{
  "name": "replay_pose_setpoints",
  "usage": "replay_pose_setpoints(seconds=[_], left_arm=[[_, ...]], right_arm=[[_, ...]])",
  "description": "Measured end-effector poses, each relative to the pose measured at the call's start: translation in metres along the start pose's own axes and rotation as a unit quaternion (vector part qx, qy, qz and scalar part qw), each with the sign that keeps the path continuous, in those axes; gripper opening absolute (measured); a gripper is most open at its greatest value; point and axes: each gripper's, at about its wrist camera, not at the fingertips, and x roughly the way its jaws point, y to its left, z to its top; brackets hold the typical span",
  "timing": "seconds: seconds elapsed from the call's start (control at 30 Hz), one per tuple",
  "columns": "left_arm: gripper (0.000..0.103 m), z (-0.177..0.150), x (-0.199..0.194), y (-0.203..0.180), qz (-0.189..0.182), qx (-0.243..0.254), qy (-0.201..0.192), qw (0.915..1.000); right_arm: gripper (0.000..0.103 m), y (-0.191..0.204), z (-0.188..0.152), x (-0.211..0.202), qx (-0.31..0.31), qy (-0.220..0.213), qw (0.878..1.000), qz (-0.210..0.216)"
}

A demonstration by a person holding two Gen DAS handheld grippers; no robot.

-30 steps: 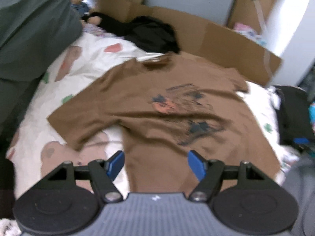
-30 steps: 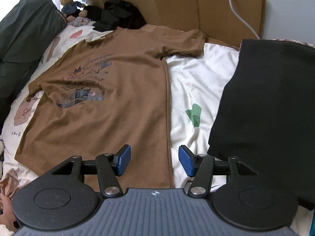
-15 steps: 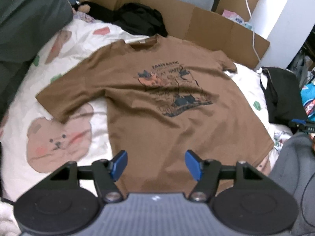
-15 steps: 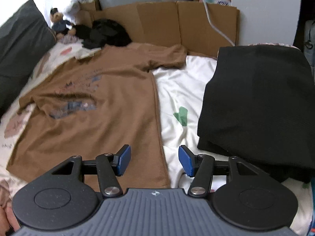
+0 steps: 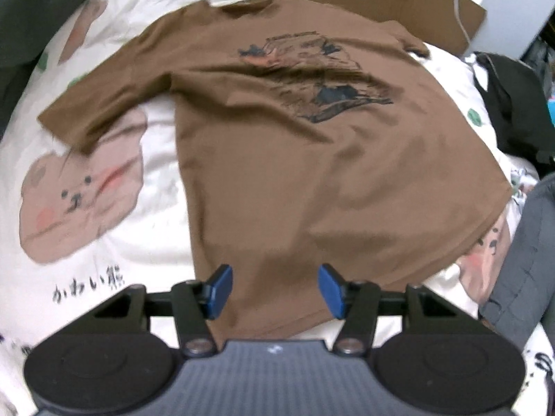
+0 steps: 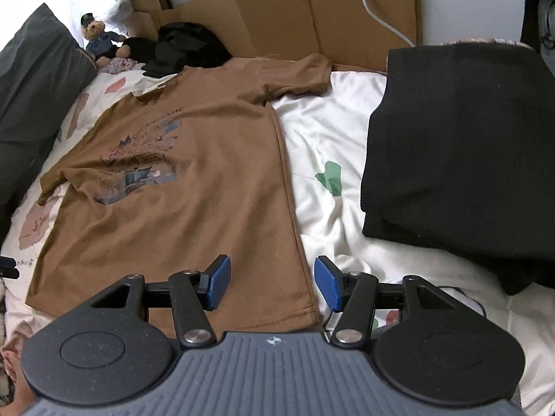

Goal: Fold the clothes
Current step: 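Close both tools on the shirt hem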

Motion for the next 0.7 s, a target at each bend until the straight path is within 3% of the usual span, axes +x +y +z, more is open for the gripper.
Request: replay_pose_setpoints(seconds=[0.1, 0.37, 0.5, 0.7], left_arm=[[0.046, -0.006, 0.005, 0.008, -0.004, -0.020, 0.009, 0.9998], [0.046, -0.027, 0.027, 0.041, 0.024, -0.081, 0.039, 0.9957], [0.047, -0.040, 0.036, 0.055, 0.017, -0.122, 0.055, 0.9908], [0.048, -0.040, 0.060, 0.058, 0.012, -0.126, 0.085, 0.9883]], right_arm=[[0.058, 0.004, 0.001, 0.006, -0.007, 0.013, 1.000, -0.003], [0.058, 0.002, 0.003, 0.014, -0.001, 0.035, 0.999, -0.006], [0.058, 0.000, 0.003, 0.016, 0.008, 0.041, 0.999, -0.003], [0.058, 0.003, 0.004, 0.022, 0.000, 0.060, 0.998, -0.010]])
